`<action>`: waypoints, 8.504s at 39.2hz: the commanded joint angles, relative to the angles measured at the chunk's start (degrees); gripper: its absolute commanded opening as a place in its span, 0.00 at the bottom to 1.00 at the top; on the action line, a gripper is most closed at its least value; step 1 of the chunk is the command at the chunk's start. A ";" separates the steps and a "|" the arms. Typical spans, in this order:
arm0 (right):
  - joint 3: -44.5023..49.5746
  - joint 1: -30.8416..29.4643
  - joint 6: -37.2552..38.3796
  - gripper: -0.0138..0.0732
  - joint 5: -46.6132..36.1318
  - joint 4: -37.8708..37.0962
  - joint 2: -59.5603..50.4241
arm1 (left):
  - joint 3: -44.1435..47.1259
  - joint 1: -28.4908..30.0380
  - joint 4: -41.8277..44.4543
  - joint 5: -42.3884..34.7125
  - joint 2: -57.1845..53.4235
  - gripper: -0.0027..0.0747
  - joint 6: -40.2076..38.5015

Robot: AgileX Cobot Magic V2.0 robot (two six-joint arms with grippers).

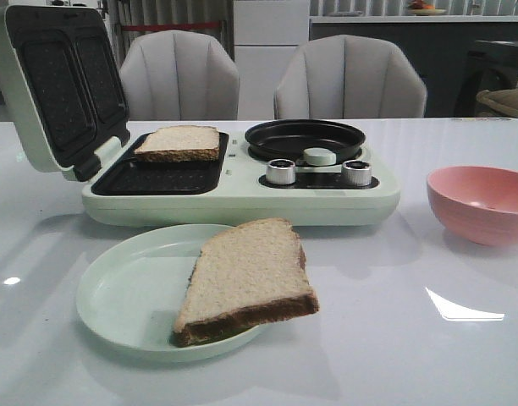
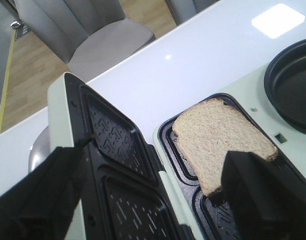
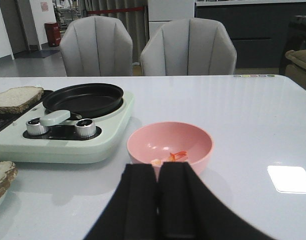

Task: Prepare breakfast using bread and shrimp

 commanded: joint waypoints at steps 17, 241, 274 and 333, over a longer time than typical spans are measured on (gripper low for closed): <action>-0.94 -0.22 -0.60 0.31 -4.21 0.00 -1.26 | 23.03 6.21 -23.06 -15.48 -28.41 0.79 14.07; -59.29 10.32 -64.46 0.35 39.11 85.73 105.41 | 60.09 10.73 -42.20 -18.44 -76.60 0.79 26.69; -77.49 13.60 -78.93 0.35 41.49 108.68 106.78 | 60.09 10.73 -42.20 -18.44 -76.60 0.79 26.69; -94.65 21.96 -74.52 0.62 16.37 94.90 120.71 | 60.09 10.73 -42.20 -18.44 -76.60 0.79 26.69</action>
